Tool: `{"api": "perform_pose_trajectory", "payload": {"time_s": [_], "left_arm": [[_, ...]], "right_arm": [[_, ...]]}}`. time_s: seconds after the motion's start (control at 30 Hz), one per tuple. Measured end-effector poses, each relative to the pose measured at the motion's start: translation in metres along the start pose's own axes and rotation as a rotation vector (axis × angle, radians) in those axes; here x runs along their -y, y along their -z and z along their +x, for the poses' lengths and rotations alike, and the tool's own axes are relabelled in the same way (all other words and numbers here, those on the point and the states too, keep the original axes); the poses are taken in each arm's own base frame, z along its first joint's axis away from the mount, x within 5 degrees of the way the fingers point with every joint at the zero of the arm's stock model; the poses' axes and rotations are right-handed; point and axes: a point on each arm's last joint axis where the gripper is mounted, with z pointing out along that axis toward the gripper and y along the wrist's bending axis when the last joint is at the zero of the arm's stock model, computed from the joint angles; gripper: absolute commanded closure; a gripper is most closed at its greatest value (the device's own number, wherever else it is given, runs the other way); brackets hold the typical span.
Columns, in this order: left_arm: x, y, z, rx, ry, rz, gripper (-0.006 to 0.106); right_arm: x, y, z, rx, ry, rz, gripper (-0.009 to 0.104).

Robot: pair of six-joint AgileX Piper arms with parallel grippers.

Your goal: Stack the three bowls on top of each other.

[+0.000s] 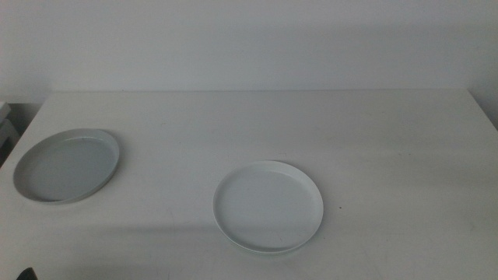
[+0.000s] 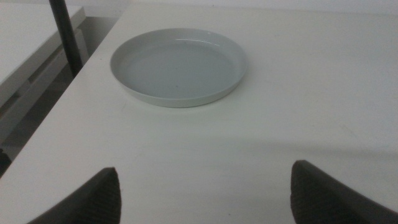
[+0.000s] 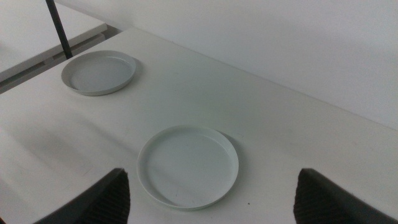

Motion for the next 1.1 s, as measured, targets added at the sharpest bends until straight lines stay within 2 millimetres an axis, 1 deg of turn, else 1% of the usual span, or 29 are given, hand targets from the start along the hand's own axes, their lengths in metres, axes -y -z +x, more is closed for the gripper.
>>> {"api": "perform_pose_trajectory", "payload": {"time_s": [0.23,0.3,0.33,0.4,0.5,0.6,0.73,0.77,0.8,0.9,0.97,1.1], "left_arm": [[-0.002,0.0,0.0,-0.001,-0.046,-0.018,0.01],[-0.002,0.0,-0.003,-0.022,-0.042,-0.019,0.01],[-0.001,0.0,-0.009,-0.037,-0.035,-0.02,0.01],[-0.001,0.0,-0.025,-0.07,-0.018,-0.022,0.01],[0.0,-0.001,-0.058,-0.119,0.002,-0.027,0.01],[0.002,-0.005,-0.098,-0.168,0.007,-0.032,0.01],[0.004,-0.018,-0.148,-0.255,0.011,-0.041,0.01],[0.004,-0.021,-0.164,-0.265,0.011,-0.043,0.01],[0.004,-0.026,-0.17,-0.294,0.012,-0.045,0.01],[0.005,-0.037,-0.205,-0.359,0.015,-0.051,0.01],[0.006,-0.047,-0.222,-0.413,0.016,-0.057,0.01],[0.006,-0.069,-0.239,-0.499,0.017,-0.064,0.01]], "right_arm": [[0.0,0.0,0.0,0.0,0.0,0.0,0.0],[0.0,0.0,0.0,0.0,0.0,0.0,0.0],[0.0,0.0,0.0,0.0,0.0,0.0,0.0],[0.0,0.0,0.0,0.0,0.0,0.0,0.0],[0.0,0.0,0.0,0.0,0.0,0.0,0.0],[0.0,0.0,0.0,0.0,0.0,0.0,0.0],[0.0,0.0,0.0,0.0,0.0,0.0,0.0],[0.0,0.0,0.0,0.0,0.0,0.0,0.0],[0.0,0.0,0.0,0.0,0.0,0.0,0.0],[0.0,0.0,0.0,0.0,0.0,0.0,0.0],[0.0,0.0,0.0,0.0,0.0,0.0,0.0],[0.0,0.0,0.0,0.0,0.0,0.0,0.0]]}}
